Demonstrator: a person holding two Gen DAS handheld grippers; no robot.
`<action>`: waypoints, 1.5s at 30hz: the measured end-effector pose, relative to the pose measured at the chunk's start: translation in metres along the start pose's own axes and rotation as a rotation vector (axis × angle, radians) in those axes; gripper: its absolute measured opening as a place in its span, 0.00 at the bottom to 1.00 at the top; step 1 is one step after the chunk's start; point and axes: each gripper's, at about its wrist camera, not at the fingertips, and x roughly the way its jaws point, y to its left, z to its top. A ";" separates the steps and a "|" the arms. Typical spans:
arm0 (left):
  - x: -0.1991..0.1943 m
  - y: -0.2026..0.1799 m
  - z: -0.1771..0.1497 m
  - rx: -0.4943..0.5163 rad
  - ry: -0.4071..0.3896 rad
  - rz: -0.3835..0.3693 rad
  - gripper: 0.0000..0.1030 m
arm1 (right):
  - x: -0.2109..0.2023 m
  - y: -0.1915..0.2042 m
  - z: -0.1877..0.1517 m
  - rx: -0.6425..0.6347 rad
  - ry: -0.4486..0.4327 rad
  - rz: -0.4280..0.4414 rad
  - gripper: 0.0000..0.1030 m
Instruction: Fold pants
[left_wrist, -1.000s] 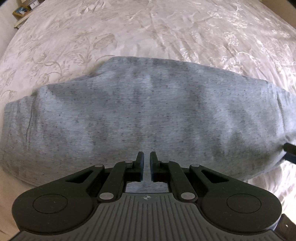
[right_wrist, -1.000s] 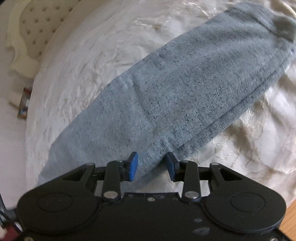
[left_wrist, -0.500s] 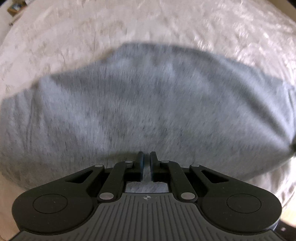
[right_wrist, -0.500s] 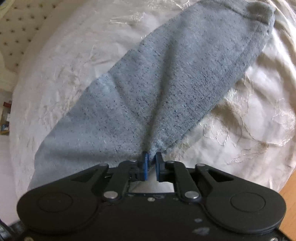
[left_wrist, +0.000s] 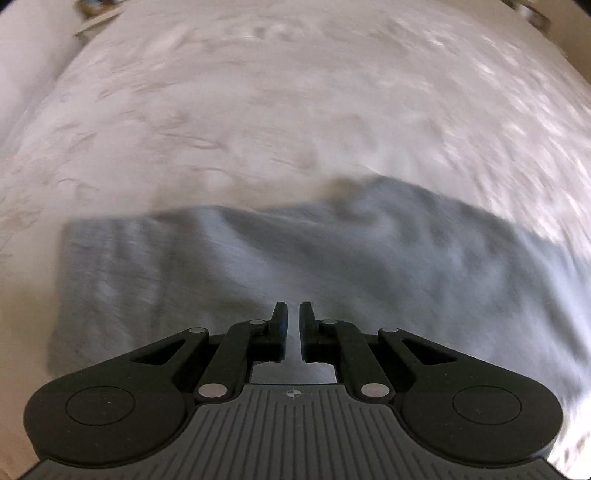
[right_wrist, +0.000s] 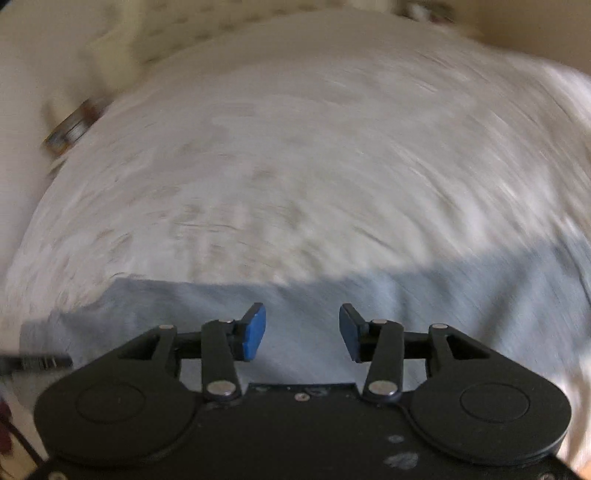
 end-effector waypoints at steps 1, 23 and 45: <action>0.003 0.009 0.002 -0.019 0.003 0.012 0.08 | 0.003 0.010 0.005 -0.040 -0.007 0.018 0.46; 0.019 0.053 -0.036 -0.042 0.076 0.049 0.08 | 0.181 0.201 0.053 -0.549 0.320 0.363 0.22; 0.060 0.028 0.050 -0.005 -0.020 -0.102 0.09 | 0.138 0.211 -0.004 -0.670 0.311 0.443 0.17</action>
